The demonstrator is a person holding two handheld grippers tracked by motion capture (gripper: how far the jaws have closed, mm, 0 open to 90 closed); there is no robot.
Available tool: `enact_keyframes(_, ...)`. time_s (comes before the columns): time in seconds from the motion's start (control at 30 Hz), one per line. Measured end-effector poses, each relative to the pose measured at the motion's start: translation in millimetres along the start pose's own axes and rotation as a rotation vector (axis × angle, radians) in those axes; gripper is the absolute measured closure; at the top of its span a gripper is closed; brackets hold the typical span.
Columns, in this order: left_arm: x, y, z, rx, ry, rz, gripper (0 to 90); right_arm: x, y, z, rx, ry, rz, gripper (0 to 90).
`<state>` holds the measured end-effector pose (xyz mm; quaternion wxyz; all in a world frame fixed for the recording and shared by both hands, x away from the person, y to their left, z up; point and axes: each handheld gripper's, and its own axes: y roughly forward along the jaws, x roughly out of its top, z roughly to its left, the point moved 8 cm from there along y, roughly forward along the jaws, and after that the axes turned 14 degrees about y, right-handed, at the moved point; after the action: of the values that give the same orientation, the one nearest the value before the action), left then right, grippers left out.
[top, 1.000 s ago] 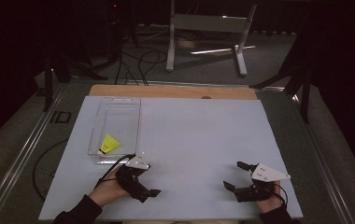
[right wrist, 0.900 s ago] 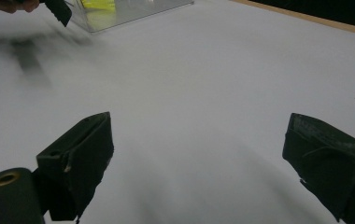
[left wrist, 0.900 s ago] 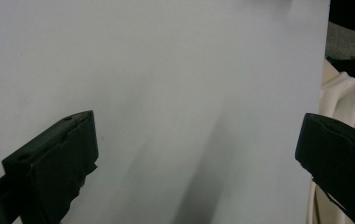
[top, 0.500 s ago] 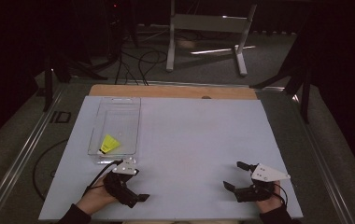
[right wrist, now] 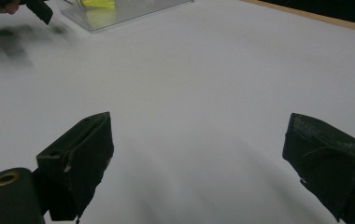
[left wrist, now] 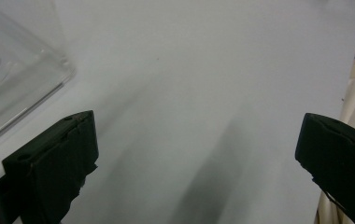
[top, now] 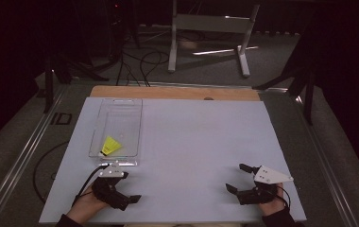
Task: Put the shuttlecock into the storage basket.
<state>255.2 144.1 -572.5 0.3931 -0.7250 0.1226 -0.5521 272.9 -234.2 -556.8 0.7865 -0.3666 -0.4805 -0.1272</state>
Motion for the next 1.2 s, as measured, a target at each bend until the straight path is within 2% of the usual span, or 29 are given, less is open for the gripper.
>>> enact_keyframes(0.13, -2.0, -2.3, 2.8, 0.033, -0.015, -0.016, 0.2, 0.2, -0.4, 0.0, -0.001, 0.0, -0.001, 8.8)
enact_keyframes(0.3, -3.0, -5.4, 3.6, 0.049, -0.02, -0.058, 0.2, 0.0, -0.4, -0.1, 0.001, 0.004, -0.002, 8.8)
enact_keyframes(0.43, -6.2, -5.9, 3.8, 0.057, -0.028, -0.067, 0.2, -0.4, -0.4, -0.7, 0.0, 0.008, 0.0, 8.8)
enact_keyframes(0.57, -9.5, -7.1, 8.5, 0.097, -0.043, -0.053, 0.2, -0.9, -0.4, -0.7, 0.002, 0.011, 0.001, 8.8)
enact_keyframes(0.73, -8.8, -9.2, 13.6, 0.153, -0.053, -0.083, 0.2, -1.8, 0.1, -0.2, 0.003, 0.008, 0.007, 8.8)
enact_keyframes(0.87, -8.4, -7.2, 13.2, 0.152, -0.043, -0.122, 0.2, -2.7, 0.9, -0.9, 0.002, 0.009, 0.009, 8.8)
enact_keyframes(0.9, -8.7, -6.2, 12.9, 0.152, -0.037, -0.121, 0.2, -3.0, 1.0, -0.9, 0.003, 0.009, 0.01, 8.8)
enact_keyframes(1.0, -4.6, -6.0, 9.9, 0.149, -0.011, -0.159, 0.2, -3.2, 0.7, -0.3, 0.005, 0.011, 0.013, 8.8)
enact_keyframes(1.13, -3.8, -2.9, 6.9, 0.137, 0.009, -0.167, 0.2, -2.8, 0.3, -0.1, 0.005, 0.009, 0.011, 8.8)
enact_keyframes(1.2, -4.5, -1.6, 6.8, 0.132, 0.0, -0.173, 0.2, -2.8, 0.2, 0.0, 0.006, 0.007, 0.011, 8.8)
